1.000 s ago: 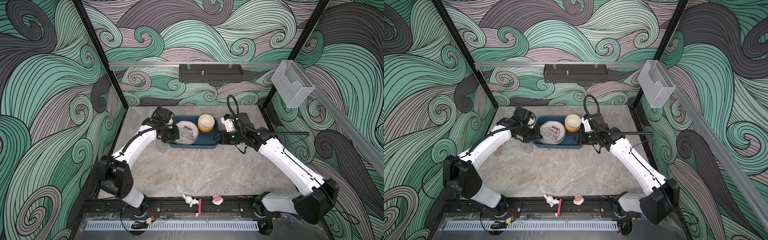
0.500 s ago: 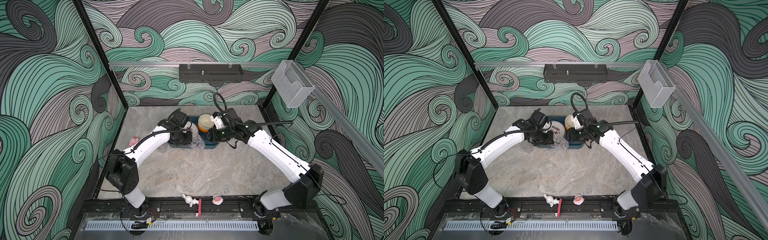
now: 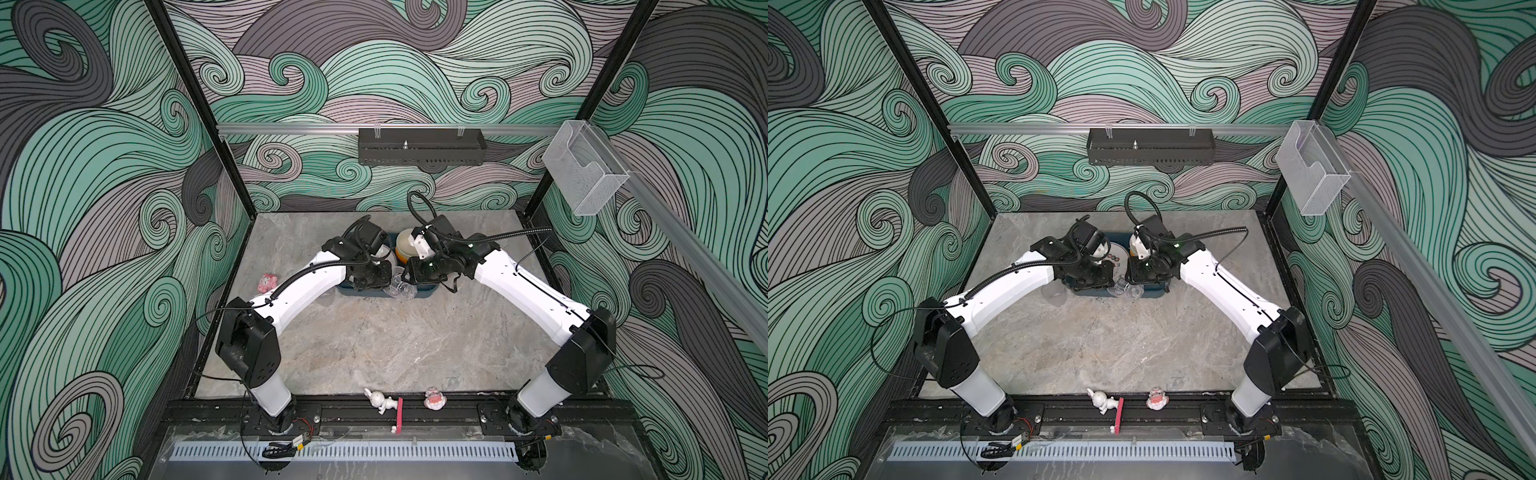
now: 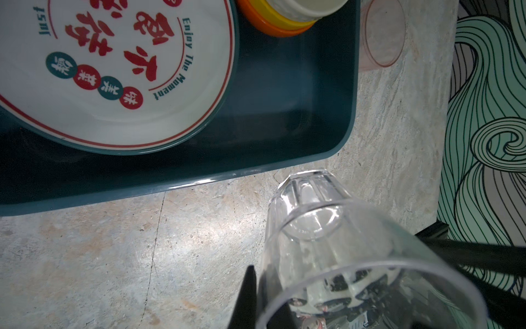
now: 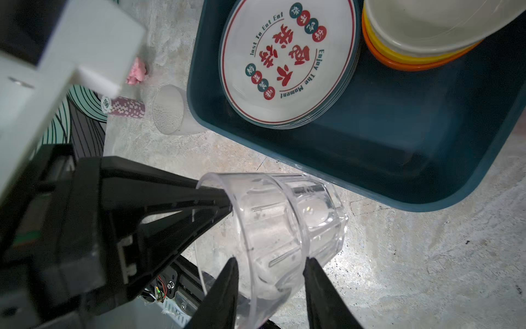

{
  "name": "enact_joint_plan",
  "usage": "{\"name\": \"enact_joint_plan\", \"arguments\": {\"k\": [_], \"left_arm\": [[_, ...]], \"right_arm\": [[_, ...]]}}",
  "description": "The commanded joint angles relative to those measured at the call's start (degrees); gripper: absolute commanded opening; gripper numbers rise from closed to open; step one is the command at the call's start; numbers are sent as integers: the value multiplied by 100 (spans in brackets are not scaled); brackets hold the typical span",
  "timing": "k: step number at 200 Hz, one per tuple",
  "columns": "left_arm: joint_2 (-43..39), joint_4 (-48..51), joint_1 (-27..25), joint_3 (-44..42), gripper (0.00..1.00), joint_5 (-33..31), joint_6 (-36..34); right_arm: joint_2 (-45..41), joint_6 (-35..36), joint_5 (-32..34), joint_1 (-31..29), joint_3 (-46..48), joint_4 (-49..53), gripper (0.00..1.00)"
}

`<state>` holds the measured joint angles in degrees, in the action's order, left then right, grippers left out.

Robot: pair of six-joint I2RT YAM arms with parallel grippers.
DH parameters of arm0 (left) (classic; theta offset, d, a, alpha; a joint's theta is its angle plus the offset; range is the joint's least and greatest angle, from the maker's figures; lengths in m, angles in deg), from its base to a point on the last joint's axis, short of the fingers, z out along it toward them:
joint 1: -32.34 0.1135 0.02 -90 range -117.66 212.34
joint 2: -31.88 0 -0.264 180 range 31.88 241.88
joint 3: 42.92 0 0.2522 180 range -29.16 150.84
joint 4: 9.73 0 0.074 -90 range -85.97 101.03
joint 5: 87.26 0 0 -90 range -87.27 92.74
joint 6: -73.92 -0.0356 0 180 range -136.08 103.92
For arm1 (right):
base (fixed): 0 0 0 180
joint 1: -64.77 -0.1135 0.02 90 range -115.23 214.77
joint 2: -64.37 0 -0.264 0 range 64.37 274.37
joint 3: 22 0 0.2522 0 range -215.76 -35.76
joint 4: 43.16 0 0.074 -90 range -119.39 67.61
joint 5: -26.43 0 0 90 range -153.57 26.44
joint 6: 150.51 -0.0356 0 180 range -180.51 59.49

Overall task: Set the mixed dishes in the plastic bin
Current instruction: 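Carry the clear cup toward the right gripper and grasp it with the right gripper, then open the left gripper and withdraw it while right gripper holds the cup over the bin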

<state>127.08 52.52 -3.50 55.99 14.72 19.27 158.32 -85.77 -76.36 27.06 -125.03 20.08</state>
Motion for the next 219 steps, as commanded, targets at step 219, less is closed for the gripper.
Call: {"name": "enact_joint_plan", "arguments": {"k": [219], "left_arm": [[-561,-242,28,197,31,103,257]], "right_arm": [[357,332,1542,143,-406,264,0]]}}
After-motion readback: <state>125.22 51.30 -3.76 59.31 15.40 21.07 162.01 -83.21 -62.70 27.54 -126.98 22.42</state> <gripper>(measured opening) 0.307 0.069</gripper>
